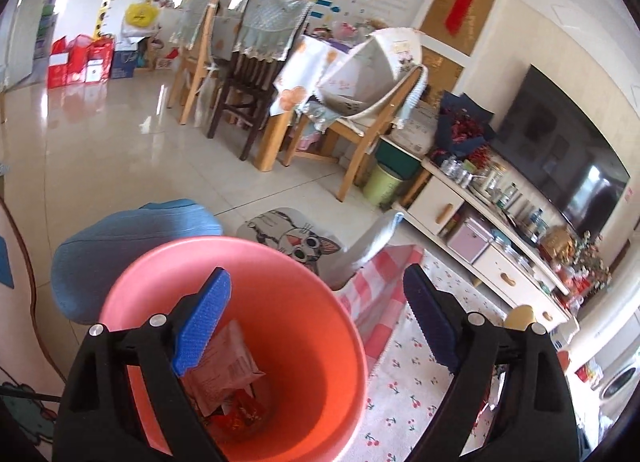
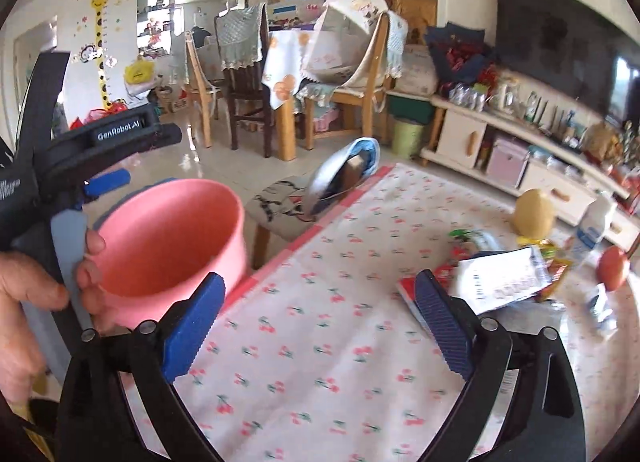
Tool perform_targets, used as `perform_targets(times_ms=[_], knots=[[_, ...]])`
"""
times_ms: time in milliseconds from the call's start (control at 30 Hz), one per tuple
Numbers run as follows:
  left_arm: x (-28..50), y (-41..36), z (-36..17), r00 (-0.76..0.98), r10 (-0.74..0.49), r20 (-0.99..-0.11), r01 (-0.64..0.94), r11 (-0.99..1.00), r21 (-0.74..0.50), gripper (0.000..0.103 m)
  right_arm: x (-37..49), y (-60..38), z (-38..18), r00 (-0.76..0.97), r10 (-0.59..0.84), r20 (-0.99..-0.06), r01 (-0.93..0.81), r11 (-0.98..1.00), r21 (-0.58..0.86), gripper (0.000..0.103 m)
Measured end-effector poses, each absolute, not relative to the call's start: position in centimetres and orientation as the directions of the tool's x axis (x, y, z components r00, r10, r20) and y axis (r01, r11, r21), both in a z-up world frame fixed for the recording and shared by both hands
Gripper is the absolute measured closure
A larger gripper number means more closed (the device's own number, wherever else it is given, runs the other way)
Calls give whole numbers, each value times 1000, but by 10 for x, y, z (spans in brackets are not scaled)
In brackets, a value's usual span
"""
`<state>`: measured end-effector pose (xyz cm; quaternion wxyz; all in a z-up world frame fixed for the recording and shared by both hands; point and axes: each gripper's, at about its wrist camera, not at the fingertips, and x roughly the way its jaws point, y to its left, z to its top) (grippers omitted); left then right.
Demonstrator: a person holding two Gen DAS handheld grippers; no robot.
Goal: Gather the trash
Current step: 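Carry the grey packet to the pink bucket and open the left gripper, then move the left tool to the white milk-tea packet while the right tool approaches the crumpled plastic bag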
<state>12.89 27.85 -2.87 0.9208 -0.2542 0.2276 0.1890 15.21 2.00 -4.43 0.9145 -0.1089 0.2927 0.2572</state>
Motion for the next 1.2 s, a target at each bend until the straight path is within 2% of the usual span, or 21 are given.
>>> perform_targets(times_ms=[200,500,833,1200], knots=[[138,240,-21,818,247,-519,-431,862,-268,14,146,-23,-45,752,348,-560,-477,873,-97,7],[135,177,-16,858,158,-489,-268,950,-163,14,134,-82,-40,802,275,-529,-402,905,-138,5],[126,95,-23,866,50,-497,-76,997,-32,14,133,-149,-42,817,227,-530,-321,942,-92,5],[113,17,-33,843,-30,-537,77,995,64,14,148,-231,-41,845,99,-525,-163,983,-78,5]])
